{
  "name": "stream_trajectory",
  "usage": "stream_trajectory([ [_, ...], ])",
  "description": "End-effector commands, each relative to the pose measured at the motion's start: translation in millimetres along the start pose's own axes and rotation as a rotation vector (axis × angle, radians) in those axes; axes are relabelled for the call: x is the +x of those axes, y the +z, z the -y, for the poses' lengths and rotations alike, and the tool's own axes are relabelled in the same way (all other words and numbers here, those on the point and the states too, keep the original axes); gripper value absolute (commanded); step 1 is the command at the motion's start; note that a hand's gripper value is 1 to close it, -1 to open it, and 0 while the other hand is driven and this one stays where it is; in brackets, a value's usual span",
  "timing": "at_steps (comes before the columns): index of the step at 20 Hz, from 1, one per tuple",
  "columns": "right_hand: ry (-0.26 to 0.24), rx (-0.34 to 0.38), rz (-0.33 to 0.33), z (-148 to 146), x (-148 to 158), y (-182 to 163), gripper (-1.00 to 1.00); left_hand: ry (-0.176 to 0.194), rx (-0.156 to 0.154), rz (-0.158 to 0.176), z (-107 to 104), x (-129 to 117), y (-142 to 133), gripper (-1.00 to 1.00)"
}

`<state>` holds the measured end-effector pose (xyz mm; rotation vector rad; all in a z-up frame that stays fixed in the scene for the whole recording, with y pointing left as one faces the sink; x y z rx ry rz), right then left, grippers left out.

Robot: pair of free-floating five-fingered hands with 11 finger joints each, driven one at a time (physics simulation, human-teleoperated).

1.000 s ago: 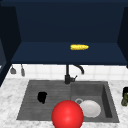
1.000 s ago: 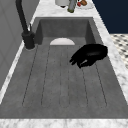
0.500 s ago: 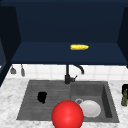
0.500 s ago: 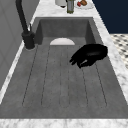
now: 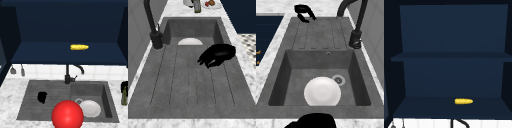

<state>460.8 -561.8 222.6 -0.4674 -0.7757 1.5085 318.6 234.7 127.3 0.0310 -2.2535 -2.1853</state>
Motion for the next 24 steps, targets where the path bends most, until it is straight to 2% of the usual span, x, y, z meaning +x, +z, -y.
stream_trajectory([
  [1, 0.022, -0.038, -0.012, -21.9, -4.2, -11.9, 1.00, 0.000, 0.000, 0.000, 0.0, 0.0, 0.0, 0.00],
  [7, 0.027, -0.060, -0.013, -25.2, -0.7, -3.5, 1.00, 0.000, 0.000, 0.000, 0.0, 0.0, 0.0, 0.00],
  [16, 0.030, -0.166, -0.006, -38.0, 5.6, 23.0, 1.00, 0.000, 0.000, 0.000, 0.0, 0.0, 0.0, 0.00],
  [21, 0.029, -0.146, -0.007, -31.5, 5.6, 18.1, 1.00, 0.000, 0.000, 0.000, 0.0, 0.0, 0.0, 0.00],
  [24, 0.030, -0.167, -0.003, -39.4, 4.8, 18.7, 1.00, 0.000, 0.000, 0.000, 0.0, 0.0, 0.0, 0.00],
])
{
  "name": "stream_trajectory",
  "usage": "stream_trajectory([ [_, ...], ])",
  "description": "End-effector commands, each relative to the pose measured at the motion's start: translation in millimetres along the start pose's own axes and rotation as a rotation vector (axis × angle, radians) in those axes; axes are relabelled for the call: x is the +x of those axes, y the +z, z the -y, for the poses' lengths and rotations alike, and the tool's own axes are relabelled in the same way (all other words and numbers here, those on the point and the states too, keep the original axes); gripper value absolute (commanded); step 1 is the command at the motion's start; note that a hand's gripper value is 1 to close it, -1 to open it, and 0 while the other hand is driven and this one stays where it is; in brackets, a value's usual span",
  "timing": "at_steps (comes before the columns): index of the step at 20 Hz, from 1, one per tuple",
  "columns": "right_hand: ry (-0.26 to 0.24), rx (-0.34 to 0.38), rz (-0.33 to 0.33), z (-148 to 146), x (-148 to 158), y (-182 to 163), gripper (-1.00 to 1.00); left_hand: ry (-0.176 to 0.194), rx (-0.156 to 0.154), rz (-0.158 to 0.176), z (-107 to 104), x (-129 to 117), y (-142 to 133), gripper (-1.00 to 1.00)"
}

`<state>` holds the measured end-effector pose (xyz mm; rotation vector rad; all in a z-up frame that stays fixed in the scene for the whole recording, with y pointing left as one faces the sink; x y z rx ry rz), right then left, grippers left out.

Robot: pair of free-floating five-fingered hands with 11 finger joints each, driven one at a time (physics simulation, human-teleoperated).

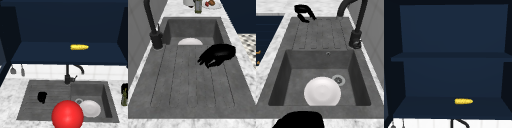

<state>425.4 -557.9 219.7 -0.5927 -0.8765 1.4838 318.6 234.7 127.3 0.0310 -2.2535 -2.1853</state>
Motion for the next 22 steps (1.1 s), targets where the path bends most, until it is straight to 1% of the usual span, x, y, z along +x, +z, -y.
stream_trajectory([
  [1, 0.003, -0.029, 0.003, -18.0, -3.5, 2.0, 1.00, 0.000, 0.000, 0.000, 0.0, 0.0, 0.0, 0.00],
  [4, 0.005, -0.057, 0.005, -28.2, -6.4, 7.2, 1.00, 0.000, 0.000, 0.000, 0.0, 0.0, 0.0, 0.00],
  [7, 0.002, -0.100, 0.013, -30.3, -5.3, 15.6, 1.00, 0.000, 0.000, 0.000, 0.0, 0.0, 0.0, 0.00],
  [9, -0.011, -0.114, 0.010, -28.9, -7.0, 17.0, 1.00, 0.000, 0.000, 0.000, 0.0, 0.0, 0.0, 0.00],
  [11, -0.027, -0.118, 0.013, -22.9, -7.3, 17.0, 1.00, 0.000, 0.000, 0.000, 0.0, 0.0, 0.0, 0.00],
  [12, -0.030, -0.109, 0.018, -18.6, -6.7, 15.5, 1.00, 0.000, 0.000, 0.000, 0.0, 0.0, 0.0, 0.00],
  [14, -0.019, -0.100, 0.022, -16.5, -5.8, 15.7, 1.00, 0.000, 0.000, 0.000, 0.0, 0.0, 0.0, 0.00],
  [15, -0.018, -0.094, 0.022, -15.6, -5.8, 16.2, -1.00, 0.000, 0.000, 0.000, 0.0, 0.0, 0.0, 0.00],
  [16, -0.007, -0.111, 0.014, -14.3, -5.4, 17.8, -1.00, 0.000, 0.000, 0.000, 0.0, 0.0, 0.0, 0.00],
  [18, -0.005, -0.120, 0.011, -12.1, -5.8, 17.6, -1.00, 0.000, 0.000, 0.000, 0.0, 0.0, 0.0, 0.00],
  [21, -0.001, -0.121, 0.010, -9.2, -5.9, 17.8, -1.00, 0.000, 0.000, 0.000, 0.0, 0.0, 0.0, 0.00],
  [22, -0.001, -0.112, 0.009, -7.1, -5.8, 17.9, -1.00, 0.000, 0.000, 0.000, 0.0, 0.0, 0.0, 0.00],
])
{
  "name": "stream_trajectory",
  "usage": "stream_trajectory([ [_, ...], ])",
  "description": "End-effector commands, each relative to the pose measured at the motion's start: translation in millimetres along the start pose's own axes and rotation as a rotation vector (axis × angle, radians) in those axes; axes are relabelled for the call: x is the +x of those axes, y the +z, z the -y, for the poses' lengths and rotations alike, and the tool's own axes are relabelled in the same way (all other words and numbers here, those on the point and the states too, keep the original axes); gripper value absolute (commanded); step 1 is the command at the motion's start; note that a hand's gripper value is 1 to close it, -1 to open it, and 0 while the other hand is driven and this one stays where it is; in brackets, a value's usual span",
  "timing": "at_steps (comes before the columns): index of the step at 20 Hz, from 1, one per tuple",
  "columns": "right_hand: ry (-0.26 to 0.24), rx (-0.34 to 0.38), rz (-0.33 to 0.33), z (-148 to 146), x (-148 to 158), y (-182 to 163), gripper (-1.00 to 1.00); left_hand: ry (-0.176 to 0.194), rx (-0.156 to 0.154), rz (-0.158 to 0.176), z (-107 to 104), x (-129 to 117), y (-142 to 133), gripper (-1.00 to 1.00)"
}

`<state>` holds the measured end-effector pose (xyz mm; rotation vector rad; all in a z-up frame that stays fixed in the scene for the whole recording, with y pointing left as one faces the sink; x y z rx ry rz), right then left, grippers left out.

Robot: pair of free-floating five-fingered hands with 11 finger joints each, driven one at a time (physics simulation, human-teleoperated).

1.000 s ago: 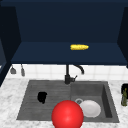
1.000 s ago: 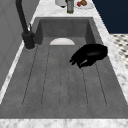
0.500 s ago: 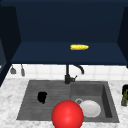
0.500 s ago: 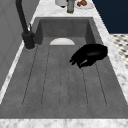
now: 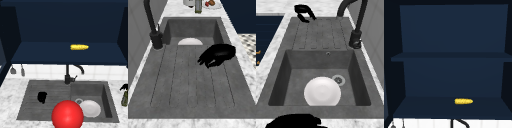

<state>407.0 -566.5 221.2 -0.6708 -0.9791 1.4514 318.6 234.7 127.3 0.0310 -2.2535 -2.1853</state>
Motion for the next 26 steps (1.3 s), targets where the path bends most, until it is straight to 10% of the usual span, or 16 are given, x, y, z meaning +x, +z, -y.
stream_trajectory([
  [1, -0.006, 0.011, -0.007, 6.0, 0.7, 1.8, -1.00, 0.000, 0.000, 0.000, 0.0, 0.0, 0.0, 0.00],
  [13, -0.032, 0.089, 0.010, 53.7, 14.4, 25.3, -1.00, 0.000, 0.000, 0.000, 0.0, 0.0, 0.0, 0.00],
  [26, 0.033, 0.117, -0.030, 85.4, 100.4, 7.1, -1.00, 0.000, 0.000, 0.000, 0.0, 0.0, 0.0, 0.00],
])
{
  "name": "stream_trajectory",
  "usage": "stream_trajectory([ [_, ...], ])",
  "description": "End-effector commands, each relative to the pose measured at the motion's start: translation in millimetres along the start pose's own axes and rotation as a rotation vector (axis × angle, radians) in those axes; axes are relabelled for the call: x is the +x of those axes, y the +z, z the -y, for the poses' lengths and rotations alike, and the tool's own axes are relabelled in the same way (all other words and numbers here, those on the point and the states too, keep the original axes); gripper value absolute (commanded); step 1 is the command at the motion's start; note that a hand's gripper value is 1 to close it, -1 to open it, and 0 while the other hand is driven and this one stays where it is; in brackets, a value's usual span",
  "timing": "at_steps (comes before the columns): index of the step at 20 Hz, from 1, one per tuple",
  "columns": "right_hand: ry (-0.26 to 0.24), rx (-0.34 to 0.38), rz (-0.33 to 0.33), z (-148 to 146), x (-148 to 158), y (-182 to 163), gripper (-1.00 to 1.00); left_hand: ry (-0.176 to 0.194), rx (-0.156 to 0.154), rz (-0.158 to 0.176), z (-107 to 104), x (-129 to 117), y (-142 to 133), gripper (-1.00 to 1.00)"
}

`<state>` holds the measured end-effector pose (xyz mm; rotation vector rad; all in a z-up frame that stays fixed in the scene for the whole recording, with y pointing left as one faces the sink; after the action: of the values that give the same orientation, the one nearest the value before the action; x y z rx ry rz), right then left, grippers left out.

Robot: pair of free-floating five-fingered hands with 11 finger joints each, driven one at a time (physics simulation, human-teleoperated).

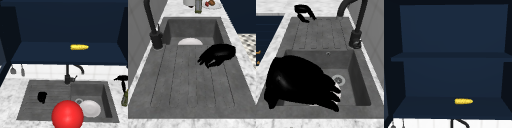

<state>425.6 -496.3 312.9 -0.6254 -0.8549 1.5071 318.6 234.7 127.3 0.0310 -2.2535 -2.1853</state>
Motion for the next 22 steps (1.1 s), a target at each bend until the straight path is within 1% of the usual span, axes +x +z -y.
stream_trajectory([
  [1, 0.010, -0.024, -0.002, 3.8, 29.7, -10.1, -1.00, 0.000, 0.000, 0.000, 0.0, 0.0, 0.0, 0.00],
  [3, 0.024, -0.067, -0.004, 3.9, 45.0, -14.5, -1.00, 0.000, 0.000, 0.000, 0.0, 0.0, 0.0, 0.00],
  [8, 0.040, -0.190, 0.019, -3.6, 79.0, -26.8, -1.00, 0.000, 0.000, 0.000, 0.0, 0.0, 0.0, 0.00],
  [11, 0.053, -0.243, 0.037, -8.5, 97.7, -32.9, -1.00, 0.000, 0.000, 0.000, 0.0, 0.0, 0.0, 0.00],
  [15, 0.071, -0.255, 0.097, -17.5, 116.6, -40.9, -1.00, 0.000, 0.000, 0.000, 0.0, 0.0, 0.0, 0.00],
  [19, 0.083, -0.247, 0.167, -26.9, 133.6, -45.4, -1.00, 0.000, 0.000, 0.000, 0.0, 0.0, 0.0, 0.00],
  [22, 0.099, -0.239, 0.242, -34.2, 139.6, -51.4, -1.00, 0.000, 0.000, 0.000, 0.0, 0.0, 0.0, 0.00],
])
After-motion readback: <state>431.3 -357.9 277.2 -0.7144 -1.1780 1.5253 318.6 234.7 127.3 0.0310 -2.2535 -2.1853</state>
